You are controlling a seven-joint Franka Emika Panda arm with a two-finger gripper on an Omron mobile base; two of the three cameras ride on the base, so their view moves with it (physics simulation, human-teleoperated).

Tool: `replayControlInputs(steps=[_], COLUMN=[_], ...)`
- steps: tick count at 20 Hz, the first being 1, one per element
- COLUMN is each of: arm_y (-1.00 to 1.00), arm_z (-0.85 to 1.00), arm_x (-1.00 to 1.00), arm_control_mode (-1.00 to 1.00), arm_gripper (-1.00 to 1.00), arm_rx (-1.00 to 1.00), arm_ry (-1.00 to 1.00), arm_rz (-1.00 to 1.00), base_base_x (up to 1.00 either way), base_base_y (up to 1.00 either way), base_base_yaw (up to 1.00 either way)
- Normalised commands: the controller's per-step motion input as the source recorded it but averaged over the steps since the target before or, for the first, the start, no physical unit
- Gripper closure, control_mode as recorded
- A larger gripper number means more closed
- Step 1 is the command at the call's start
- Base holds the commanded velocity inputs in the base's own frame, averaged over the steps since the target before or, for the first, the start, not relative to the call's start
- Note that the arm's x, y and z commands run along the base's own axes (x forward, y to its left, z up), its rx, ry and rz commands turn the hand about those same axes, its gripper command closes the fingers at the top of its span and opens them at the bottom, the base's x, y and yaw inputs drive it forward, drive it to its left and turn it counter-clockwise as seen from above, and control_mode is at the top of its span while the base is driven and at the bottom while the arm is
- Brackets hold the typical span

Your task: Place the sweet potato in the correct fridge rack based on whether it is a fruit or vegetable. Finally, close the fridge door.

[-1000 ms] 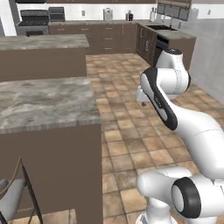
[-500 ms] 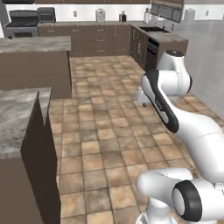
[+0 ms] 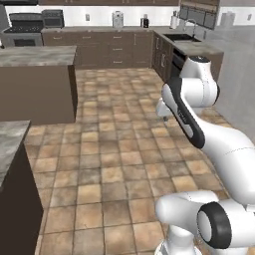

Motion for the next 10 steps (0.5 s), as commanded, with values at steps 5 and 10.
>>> replayControlInputs(steps=[5, 10], arm_y=[0.00, 0.00], arm_z=[0.00, 0.00], arm_x=[0.00, 0.00], arm_control_mode=[1.00, 1.00], arm_gripper=[-1.00, -1.00], arm_rx=[0.00, 0.00], arm_ry=[0.00, 0.00], arm_rz=[0.00, 0.00], base_base_x=[1.00, 1.00], base_base_y=[-0.29, -0.10], base_base_yaw=[0.11, 0.12])
